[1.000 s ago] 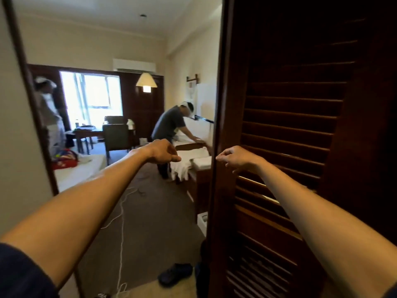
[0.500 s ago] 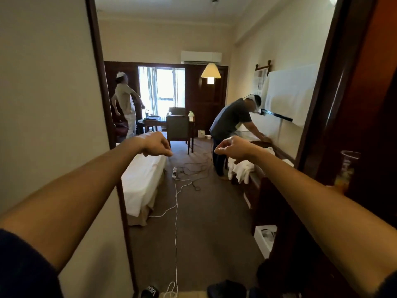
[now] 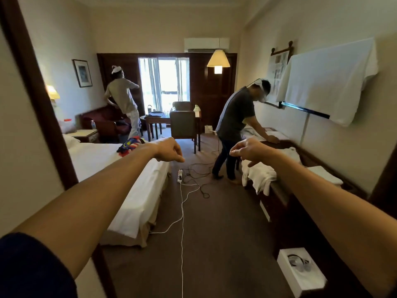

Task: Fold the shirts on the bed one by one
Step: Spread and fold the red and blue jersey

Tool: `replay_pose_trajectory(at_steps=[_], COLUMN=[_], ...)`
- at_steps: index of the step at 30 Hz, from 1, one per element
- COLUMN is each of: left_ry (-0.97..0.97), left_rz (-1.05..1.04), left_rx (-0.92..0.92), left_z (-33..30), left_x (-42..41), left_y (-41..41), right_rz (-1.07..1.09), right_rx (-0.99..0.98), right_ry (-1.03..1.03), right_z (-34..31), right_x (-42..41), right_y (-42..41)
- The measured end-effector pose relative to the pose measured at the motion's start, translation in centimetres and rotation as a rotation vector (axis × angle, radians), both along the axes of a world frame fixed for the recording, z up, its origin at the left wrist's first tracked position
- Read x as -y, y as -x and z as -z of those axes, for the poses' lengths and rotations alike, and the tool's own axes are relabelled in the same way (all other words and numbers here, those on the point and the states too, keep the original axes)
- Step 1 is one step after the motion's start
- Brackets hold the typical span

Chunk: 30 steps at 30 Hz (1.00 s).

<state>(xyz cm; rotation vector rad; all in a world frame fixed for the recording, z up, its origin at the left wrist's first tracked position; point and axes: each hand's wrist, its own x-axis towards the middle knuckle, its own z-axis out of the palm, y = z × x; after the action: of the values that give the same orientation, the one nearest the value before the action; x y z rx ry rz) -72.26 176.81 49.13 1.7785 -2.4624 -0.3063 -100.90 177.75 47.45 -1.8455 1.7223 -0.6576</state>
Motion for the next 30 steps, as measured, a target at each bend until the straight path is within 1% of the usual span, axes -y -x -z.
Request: replay_pose_trajectory(at_steps=[5,9,13,18,21,25,30], left_ry=[-0.005,0.003,-0.011,-0.055,-0.055,-0.037,-0.083], left_rz=[-0.074,-0.122,-0.161,-0.156,-0.163,-0.164,-0.172], left_rx=[-0.030,-0.050,-0.051,-0.029,-0.029,-0.028,-0.023], left_z=[0.1,-0.7,0.4,3.5,5.0,5.7,6.1], left_x=[11.9,21.0,29.6,41.5,50.6,61.5,72.8], left_y=[0.0,-0.6,-1.2,-1.6,-2.7,-4.2,-6.7], right_rz=[-0.042,-0.073,-0.168,-0.196,-0.203,-0.214,-0.234], right_rx=[-0.030,-0.032,-0.057,-0.059,-0.084,-0.121,-0.141], right_ry=[-0.003,-0.015,-0.011,-0.054,-0.036,-0.001,-0.013], right_z=[0.0,-0.9,0.7,3.9,5.5,6.1,6.6], right_x=[13.3,23.7,33.1,45.7,54.6,65.2,77.3], right_y=[1.0,0.1,-1.7,-3.2,-4.3,-6.2,-9.6])
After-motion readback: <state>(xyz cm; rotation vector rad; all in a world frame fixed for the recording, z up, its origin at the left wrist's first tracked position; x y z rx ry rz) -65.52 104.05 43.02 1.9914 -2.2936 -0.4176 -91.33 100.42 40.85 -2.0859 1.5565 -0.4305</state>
